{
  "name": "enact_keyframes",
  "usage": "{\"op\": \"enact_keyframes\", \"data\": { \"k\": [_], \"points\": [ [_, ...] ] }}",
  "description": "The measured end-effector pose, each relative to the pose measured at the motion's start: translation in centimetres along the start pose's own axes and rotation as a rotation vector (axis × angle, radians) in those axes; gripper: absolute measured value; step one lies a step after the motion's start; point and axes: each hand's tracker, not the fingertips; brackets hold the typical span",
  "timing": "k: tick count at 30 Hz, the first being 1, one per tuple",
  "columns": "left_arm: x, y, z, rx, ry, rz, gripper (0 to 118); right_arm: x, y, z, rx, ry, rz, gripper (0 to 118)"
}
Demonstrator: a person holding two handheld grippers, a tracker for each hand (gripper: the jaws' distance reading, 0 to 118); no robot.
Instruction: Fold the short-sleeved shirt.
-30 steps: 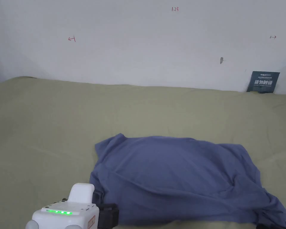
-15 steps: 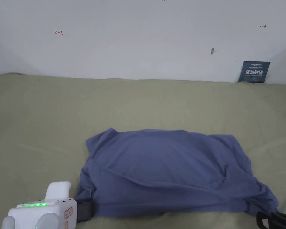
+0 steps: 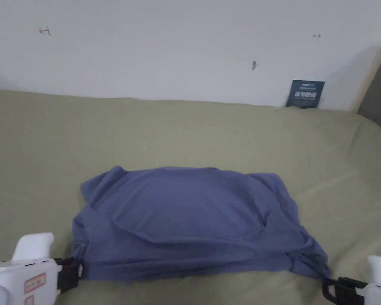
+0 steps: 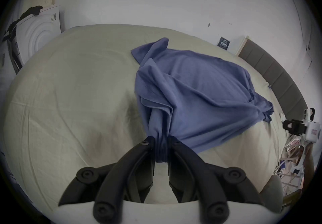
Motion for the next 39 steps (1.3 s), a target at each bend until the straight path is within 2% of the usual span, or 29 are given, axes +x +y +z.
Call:
{"op": "enact_keyframes", "data": {
  "k": [3,5,7,10,12,13,15,16,17,18,19,20,28,31,39],
  "points": [
    [-0.5,0.0,-0.2,0.001,-0.009,0.021,12,1.7,0.6,-1.7,-0.009,-0.012,-0.056,1],
    [0.1,-0.3,-0.2,-0.001,0.0,0.026,12,1.6,0.6,-3.1,-0.016,-0.005,-0.048,25],
    [0.4,-0.4,-0.4,-0.016,-0.003,0.02,12,1.8,0.9,-4.9,-0.02,-0.021,-0.011,57],
    [0.3,-0.5,-0.6,-0.03,-0.003,0.028,12,2.2,2.1,-7.7,-0.021,-0.021,-0.028,63],
    [0.3,-0.5,-0.5,-0.03,-0.004,0.042,12,2.0,2.9,-9.0,-0.007,-0.086,-0.033,63],
    [0.1,-0.4,-0.5,-0.031,-0.01,0.046,12,2.1,3.1,-9.5,0.013,-0.058,-0.02,63],
    [0.1,-0.3,-0.6,-0.032,-0.008,0.043,12,2.1,3.6,-10.9,-0.016,-0.062,-0.032,62],
    [0.2,-0.3,-0.7,-0.038,-0.009,0.039,12,1.9,3.5,-11.2,-0.03,-0.065,-0.028,37],
    [0.2,-0.2,-0.8,-0.043,-0.005,0.038,12,1.6,3.4,-10.8,-0.035,-0.105,0.008,5],
    [0.2,-0.2,-0.8,-0.045,-0.006,0.038,12,1.5,3.6,-10.3,-0.027,-0.117,0.024,5],
    [0.3,-0.2,-0.7,-0.043,-0.01,0.036,12,1.7,3.6,-9.4,0.014,-0.061,0.019,5],
    [0.4,-0.2,-0.5,-0.037,-0.011,0.029,12,1.5,3.5,-8.6,0.044,-0.053,0.0,5],
    [-1.8,-0.1,1.3,-0.003,-0.107,0.038,12,2.0,3.7,-3.3,0.03,0.058,0.017,5],
    [-1.7,-0.5,2.9,-0.002,-0.109,0.022,12,2.5,3.1,-1.6,0.018,0.101,-0.024,5],
    [-3.3,-2.6,6.9,-0.031,-0.158,0.034,12,3.3,1.2,2.5,-0.01,0.135,-0.022,5]
  ]
}}
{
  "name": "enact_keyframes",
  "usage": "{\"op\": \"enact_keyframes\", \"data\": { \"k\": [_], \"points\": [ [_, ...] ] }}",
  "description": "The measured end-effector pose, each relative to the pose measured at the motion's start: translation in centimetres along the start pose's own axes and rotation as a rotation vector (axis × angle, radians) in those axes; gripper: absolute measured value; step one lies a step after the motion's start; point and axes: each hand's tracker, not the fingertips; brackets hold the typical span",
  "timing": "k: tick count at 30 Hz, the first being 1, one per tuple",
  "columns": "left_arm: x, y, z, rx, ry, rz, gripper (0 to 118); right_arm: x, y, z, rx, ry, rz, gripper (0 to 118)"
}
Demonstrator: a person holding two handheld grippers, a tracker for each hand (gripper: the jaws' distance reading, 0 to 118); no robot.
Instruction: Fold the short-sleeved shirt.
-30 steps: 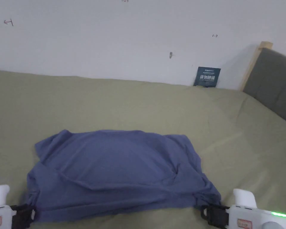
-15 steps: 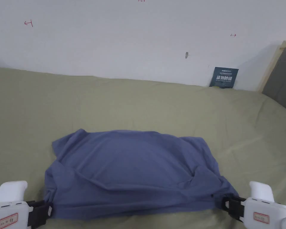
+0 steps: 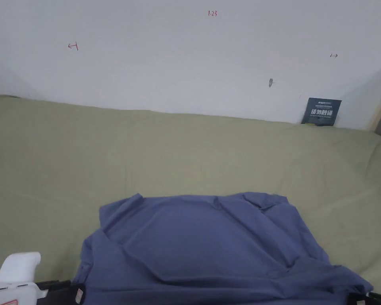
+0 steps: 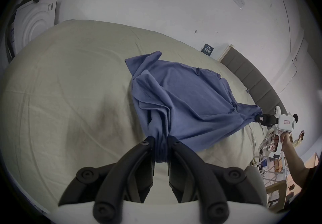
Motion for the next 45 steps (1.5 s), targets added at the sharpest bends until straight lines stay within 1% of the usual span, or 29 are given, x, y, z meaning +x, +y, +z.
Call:
{"op": "enact_keyframes", "data": {
  "k": [1,3,7,9,12,14,17,18,21,26,27,28,29,30,31,32,33,34,36,37,38,41,42,43,44,45],
  "points": [
    [-0.1,-0.4,0.5,-0.007,-0.001,0.003,12,-0.2,-0.4,0.4,-0.006,-0.013,0.011,5],
    [0.1,-1.4,1.3,-0.013,-0.006,0.004,12,-0.2,-1.1,1.1,-0.029,-0.006,0.033,5],
    [0.4,-3.6,2.7,-0.05,0.003,-0.013,12,-0.5,-2.6,2.4,-0.056,-0.017,0.039,5],
    [0.3,-4.5,3.1,-0.069,0.0,-0.002,12,-0.5,-3.3,2.7,-0.095,-0.03,0.034,5],
    [0.2,-5.8,3.6,-0.088,0.02,0.017,12,-0.8,-4.3,3.1,-0.118,-0.06,0.073,5],
    [0.1,-6.3,3.7,-0.095,0.026,0.027,12,-0.9,-4.9,3.3,-0.126,-0.054,0.063,5],
    [0.0,-7.0,3.9,-0.115,0.048,0.053,12,-1.5,-5.8,3.7,-0.149,-0.065,0.083,5],
    [-0.1,-7.2,3.9,-0.117,0.046,0.05,12,-1.7,-6.1,3.8,-0.166,-0.084,0.106,5],
    [0.0,-7.9,4.4,-0.126,0.054,0.046,12,-2.0,-6.9,4.1,-0.181,-0.096,0.103,5],
    [0.8,-8.7,5.2,-0.149,0.074,0.03,12,-2.6,-8.0,4.4,-0.202,-0.114,0.126,5],
    [1.2,-8.8,5.2,-0.152,0.088,0.014,13,-2.6,-8.2,4.5,-0.191,-0.116,0.138,8],
    [1.7,-8.8,5.2,-0.144,0.112,-0.018,19,-2.9,-8.1,4.5,-0.173,-0.121,0.155,14],
    [2.2,-8.7,5.2,-0.135,0.14,-0.036,42,-3.4,-7.9,4.6,-0.171,-0.144,0.163,28],
    [3.0,-8.6,5.5,-0.116,0.206,-0.075,83,-4.1,-7.6,4.8,-0.163,-0.184,0.193,54],
    [4.1,-8.4,5.7,-0.091,0.29,-0.13,118,-4.9,-7.4,5.3,-0.151,-0.219,0.236,78],
    [4.9,-8.1,6.0,-0.076,0.337,-0.184,115,-5.6,-7.0,5.6,-0.143,-0.224,0.272,80],
    [5.8,-7.9,6.7,-0.042,0.36,-0.225,116,-6.5,-6.5,6.0,-0.126,-0.217,0.294,80],
    [6.5,-6.0,6.4,0.055,0.303,-0.259,118,-7.1,-5.9,6.4,-0.114,-0.196,0.297,80],
    [7.9,-3.6,6.0,0.116,0.237,-0.22,118,-8.6,-4.5,6.6,-0.084,-0.159,0.284,80],
    [8.6,-2.1,5.4,0.138,0.171,-0.221,118,-9.5,-3.6,6.3,-0.071,-0.12,0.278,80],
    [9.5,-2.3,8.4,0.126,0.139,-0.221,118,-10.2,-2.9,5.8,-0.065,-0.102,0.278,80],
    [11.7,0.7,6.3,0.077,0.206,-0.219,116,-12.4,-0.9,2.9,-0.035,-0.111,0.312,80],
    [12.1,1.5,4.5,0.1,0.21,-0.197,112,-13.3,-0.3,1.8,-0.015,-0.139,0.318,80],
    [12.3,2.2,3.7,0.09,0.196,-0.176,99,-14.3,0.9,2.0,-0.021,-0.152,0.306,79],
    [12.5,2.6,3.1,0.101,0.183,-0.155,76,-14.9,1.3,1.4,-0.014,-0.137,0.308,71],
    [12.8,3.1,1.9,0.079,0.177,-0.152,34,-15.4,1.8,0.7,0.006,-0.1,0.299,44]
  ]
}}
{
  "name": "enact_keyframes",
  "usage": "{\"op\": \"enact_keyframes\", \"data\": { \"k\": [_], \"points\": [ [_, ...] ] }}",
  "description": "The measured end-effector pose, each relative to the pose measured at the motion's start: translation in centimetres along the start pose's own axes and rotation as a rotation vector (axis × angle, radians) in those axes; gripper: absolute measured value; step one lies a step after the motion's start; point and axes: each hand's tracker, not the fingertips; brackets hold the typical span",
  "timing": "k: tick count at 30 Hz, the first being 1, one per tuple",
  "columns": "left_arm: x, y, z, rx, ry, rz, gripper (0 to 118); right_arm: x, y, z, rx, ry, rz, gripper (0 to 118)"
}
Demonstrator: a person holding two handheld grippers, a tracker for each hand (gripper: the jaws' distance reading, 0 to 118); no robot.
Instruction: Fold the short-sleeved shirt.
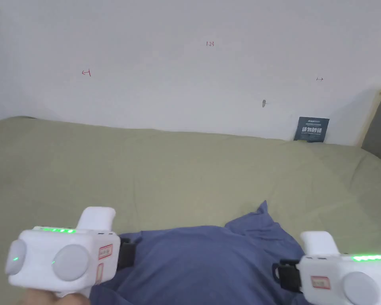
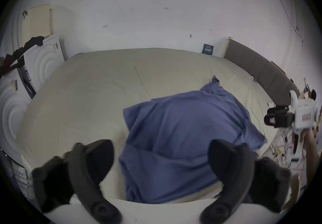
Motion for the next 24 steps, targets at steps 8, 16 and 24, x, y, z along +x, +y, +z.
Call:
{"op": "enact_keyframes", "data": {
  "k": [8,16,24],
  "points": [
    [-1.1,2.8,-4.0,0.043,0.077,-0.042,0,-1.6,3.4,-6.5,0.015,-0.004,-0.016,0],
    [-5.2,7.3,-8.3,-0.008,0.172,0.041,0,-1.2,8.8,-11.3,-0.029,-0.043,0.016,0],
    [-7.3,6.6,-14.3,-0.185,0.159,0.101,39,-0.3,11.7,-15.4,-0.075,0.026,0.043,0]
  ]
}}
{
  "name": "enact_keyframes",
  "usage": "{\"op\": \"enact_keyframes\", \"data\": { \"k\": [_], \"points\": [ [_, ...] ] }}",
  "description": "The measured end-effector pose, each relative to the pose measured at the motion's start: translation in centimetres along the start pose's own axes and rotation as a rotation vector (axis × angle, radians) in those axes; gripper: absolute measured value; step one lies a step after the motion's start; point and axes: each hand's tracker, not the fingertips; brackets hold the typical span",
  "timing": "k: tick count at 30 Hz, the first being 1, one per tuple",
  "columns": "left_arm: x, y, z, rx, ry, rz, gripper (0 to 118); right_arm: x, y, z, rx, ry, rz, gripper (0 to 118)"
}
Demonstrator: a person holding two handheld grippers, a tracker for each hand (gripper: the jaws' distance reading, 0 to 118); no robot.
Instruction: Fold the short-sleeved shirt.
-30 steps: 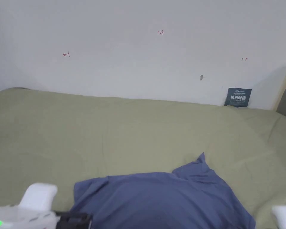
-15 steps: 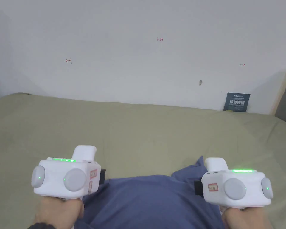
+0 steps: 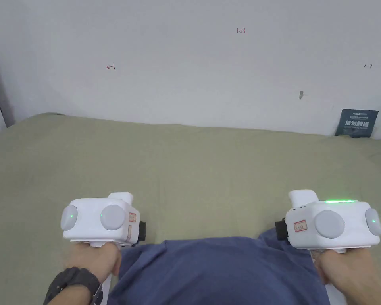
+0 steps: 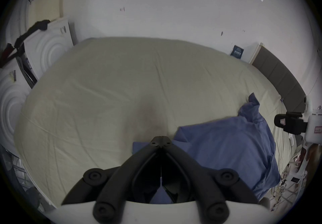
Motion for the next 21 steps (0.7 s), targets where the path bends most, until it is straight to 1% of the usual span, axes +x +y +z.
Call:
{"op": "enact_keyframes", "data": {
  "k": [1,2,3,4,5,8,9,11,13,16,17,18,19,20,21],
  "points": [
    [0.7,-0.6,0.6,-0.015,0.019,0.016,51,0.3,0.3,-0.4,0.0,0.006,0.004,0],
    [0.8,-1.0,0.1,-0.023,0.049,0.028,64,-0.2,-0.1,0.3,0.01,0.009,0.007,0],
    [0.7,-1.4,-0.4,-0.03,0.059,0.028,96,0.0,0.0,0.1,0.011,0.018,0.009,0],
    [0.7,-1.9,-0.6,-0.009,0.058,0.039,116,0.3,0.1,-0.2,0.015,0.022,0.009,0],
    [-1.7,0.0,-3.9,0.011,0.065,0.047,117,0.6,0.2,-0.4,0.016,0.027,0.007,0],
    [-2.3,0.6,-6.1,-0.046,0.024,0.059,117,2.0,0.5,-1.7,0.013,0.042,-0.029,0],
    [-1.3,0.0,-6.1,-0.071,0.028,0.047,117,2.5,0.5,-1.9,0.013,0.042,-0.031,0],
    [-0.8,-0.3,-7.2,-0.094,0.088,0.009,117,3.0,0.2,-1.6,0.015,0.028,-0.04,0],
    [-0.4,-0.7,-8.5,-0.082,0.082,0.013,117,3.9,0.0,-1.6,0.019,0.03,-0.045,0],
    [-0.3,-1.5,-10.6,-0.157,0.036,0.071,116,5.4,-0.3,-1.7,0.011,0.018,-0.052,0],
    [-0.6,-1.6,-10.5,-0.09,0.081,0.046,115,5.8,-0.4,-1.6,0.006,0.004,-0.051,0],
    [-0.5,-1.6,-10.0,-0.064,0.072,0.049,110,6.3,-0.4,-1.6,0.004,-0.029,-0.052,0],
    [-0.5,-1.6,-9.9,-0.091,0.08,0.038,98,6.8,-0.4,-1.6,0.005,-0.035,-0.048,0],
    [-0.7,-1.2,-9.4,-0.095,0.091,0.013,77,7.5,-0.3,-1.8,0.003,-0.037,-0.047,0],
    [-0.6,-1.4,-8.0,-0.079,0.082,0.007,43,8.0,-0.2,-2.0,-0.001,-0.052,-0.049,0]
  ]
}}
